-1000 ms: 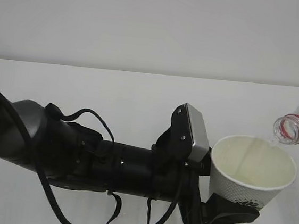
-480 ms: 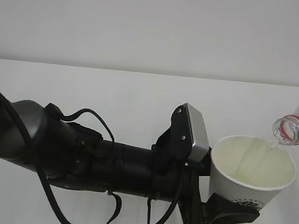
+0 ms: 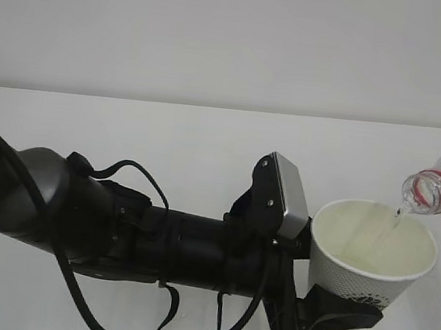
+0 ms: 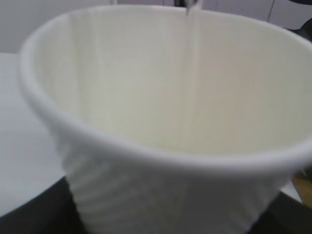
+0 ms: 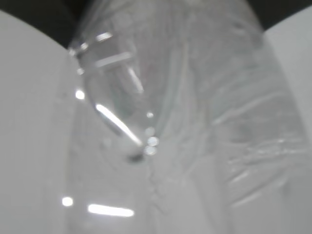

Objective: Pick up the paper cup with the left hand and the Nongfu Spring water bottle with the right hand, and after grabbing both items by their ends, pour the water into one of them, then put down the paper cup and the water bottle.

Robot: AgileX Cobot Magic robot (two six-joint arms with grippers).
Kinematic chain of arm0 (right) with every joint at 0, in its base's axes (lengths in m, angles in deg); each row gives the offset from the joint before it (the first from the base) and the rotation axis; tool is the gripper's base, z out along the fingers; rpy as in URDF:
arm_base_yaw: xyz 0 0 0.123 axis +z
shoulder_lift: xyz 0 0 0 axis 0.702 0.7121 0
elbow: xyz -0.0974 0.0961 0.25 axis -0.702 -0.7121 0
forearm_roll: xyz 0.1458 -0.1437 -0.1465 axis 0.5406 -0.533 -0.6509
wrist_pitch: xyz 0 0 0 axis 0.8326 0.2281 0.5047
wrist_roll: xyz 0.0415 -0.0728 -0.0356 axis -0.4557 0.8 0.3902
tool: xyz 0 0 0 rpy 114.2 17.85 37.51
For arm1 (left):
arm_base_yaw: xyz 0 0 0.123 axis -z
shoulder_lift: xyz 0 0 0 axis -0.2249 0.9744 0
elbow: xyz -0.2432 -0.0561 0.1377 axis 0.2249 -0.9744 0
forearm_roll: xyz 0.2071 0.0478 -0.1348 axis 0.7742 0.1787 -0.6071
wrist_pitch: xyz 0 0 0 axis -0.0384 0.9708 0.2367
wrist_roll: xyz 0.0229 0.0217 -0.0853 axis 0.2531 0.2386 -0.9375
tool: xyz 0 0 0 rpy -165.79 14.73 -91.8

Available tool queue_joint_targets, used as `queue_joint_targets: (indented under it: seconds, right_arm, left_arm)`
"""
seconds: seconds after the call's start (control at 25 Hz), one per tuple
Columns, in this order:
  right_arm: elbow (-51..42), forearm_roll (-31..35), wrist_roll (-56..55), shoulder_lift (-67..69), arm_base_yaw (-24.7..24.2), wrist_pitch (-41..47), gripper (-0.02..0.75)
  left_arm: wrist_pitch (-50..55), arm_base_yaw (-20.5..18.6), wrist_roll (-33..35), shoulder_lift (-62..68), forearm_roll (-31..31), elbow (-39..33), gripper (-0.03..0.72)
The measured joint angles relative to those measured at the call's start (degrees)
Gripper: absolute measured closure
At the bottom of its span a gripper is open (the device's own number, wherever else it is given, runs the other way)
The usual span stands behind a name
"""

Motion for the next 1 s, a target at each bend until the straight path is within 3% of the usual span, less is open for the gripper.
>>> queue_joint_targets:
  seconds: [1.0]
  right_arm:
    - [0.0, 0.0, 0.13, -0.03, 0.0, 0.0, 0.36]
  left_arm:
    - [0.0, 0.0, 0.0, 0.0, 0.0, 0.0, 0.154]
